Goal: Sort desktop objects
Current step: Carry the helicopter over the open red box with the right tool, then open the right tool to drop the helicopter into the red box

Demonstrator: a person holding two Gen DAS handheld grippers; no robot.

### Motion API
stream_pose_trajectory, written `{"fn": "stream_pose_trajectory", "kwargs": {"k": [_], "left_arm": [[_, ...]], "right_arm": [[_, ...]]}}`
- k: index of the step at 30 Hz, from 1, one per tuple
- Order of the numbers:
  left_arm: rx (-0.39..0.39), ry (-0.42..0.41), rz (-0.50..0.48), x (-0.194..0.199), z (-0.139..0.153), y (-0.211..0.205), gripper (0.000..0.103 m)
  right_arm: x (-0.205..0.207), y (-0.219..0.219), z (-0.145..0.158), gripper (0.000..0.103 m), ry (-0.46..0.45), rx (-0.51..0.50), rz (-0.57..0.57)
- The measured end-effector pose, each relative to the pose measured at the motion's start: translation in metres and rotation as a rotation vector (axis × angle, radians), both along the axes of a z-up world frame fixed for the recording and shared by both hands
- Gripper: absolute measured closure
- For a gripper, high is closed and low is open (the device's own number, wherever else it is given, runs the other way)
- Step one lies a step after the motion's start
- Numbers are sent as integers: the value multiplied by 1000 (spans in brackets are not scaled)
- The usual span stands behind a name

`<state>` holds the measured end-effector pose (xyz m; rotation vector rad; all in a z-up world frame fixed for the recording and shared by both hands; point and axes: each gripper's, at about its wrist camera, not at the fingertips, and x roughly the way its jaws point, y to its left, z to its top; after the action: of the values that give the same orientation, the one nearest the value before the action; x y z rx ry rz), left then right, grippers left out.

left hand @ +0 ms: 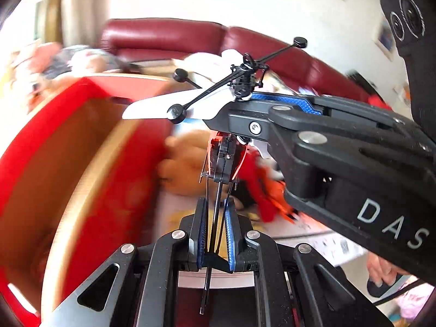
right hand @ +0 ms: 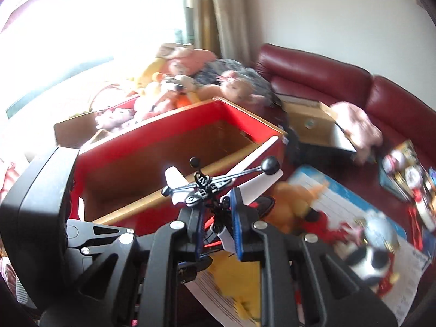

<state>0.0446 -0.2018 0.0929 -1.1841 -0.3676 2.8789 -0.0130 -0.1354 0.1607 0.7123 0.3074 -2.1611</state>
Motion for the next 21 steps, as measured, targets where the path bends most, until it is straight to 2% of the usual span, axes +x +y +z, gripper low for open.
{"fn": "stream_pose_trajectory", "kwargs": {"k": [4, 9, 14, 21], "left_arm": [[1, 11, 141, 24, 13, -62, 92], [58, -41, 251, 40, 0, -120, 92], [119, -104, 323, 50, -25, -159, 92], [181, -164, 362, 49, -54, -179, 92]], "right_arm": [[19, -67, 16, 85, 26, -7, 123], [34, -135, 9, 85, -15, 28, 222], [38, -168, -16, 85, -57, 87, 269], [17, -179, -46, 82, -167, 112, 277]]}}
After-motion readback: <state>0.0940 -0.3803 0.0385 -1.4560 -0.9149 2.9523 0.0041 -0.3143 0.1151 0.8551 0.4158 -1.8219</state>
